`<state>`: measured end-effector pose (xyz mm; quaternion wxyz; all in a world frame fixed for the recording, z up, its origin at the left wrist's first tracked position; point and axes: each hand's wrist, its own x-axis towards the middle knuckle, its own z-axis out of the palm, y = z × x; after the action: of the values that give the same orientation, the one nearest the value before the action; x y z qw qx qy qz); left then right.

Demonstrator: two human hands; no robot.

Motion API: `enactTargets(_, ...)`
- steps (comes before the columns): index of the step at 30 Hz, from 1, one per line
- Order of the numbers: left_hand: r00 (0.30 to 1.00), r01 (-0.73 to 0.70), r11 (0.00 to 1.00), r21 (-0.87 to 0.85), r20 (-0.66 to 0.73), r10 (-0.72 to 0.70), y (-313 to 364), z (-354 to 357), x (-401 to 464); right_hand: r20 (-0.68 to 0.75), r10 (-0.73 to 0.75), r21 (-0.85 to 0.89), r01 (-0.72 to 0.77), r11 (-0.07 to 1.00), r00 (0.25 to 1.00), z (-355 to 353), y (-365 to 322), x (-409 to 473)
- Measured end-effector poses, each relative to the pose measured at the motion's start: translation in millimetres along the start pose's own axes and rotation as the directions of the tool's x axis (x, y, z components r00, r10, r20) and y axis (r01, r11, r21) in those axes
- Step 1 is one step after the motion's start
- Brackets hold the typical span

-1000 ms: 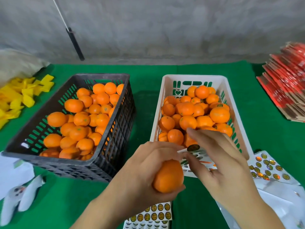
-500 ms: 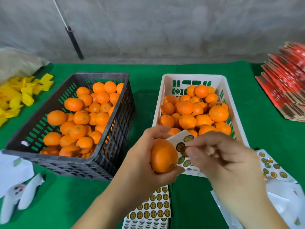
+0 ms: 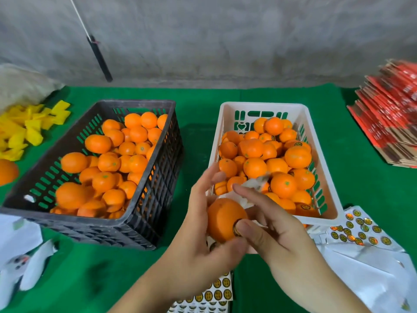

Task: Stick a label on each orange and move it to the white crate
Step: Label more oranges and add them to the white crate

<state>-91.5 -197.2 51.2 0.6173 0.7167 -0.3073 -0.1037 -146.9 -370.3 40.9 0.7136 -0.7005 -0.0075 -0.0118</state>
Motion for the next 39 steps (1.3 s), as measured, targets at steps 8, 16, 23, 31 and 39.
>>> enactTargets(8,0.886,0.378,0.628,-0.680,0.070,-0.458,-16.7,-11.7,14.1,0.063,-0.101,-0.003,0.101,0.995,0.993,-4.9,0.1,4.0)
enactTargets(16,0.862,0.282,0.773,-0.568,-0.204,-0.464,-35.1,-26.5,20.4,-0.448,-0.001,-0.143,-0.070,0.987,0.894,-66.6,-20.4,82.9)
enactTargets(23,0.956,0.280,0.941,-0.188,-0.039,-0.292,-39.6,-49.6,30.5,0.117,0.186,0.029,-0.190,0.981,0.976,-38.2,37.0,64.3)
enactTargets(31,0.849,0.506,0.312,0.804,-0.401,-0.343,-152.7,-228.9,83.8,-0.106,0.226,0.258,-0.192,0.947,0.968,-31.0,59.1,38.5)
enactTargets(39,0.718,0.561,-0.005,0.828,-0.489,-0.495,-193.9,-263.4,83.5,-0.145,0.214,0.422,-0.136,0.896,0.966,-30.0,63.5,42.3)
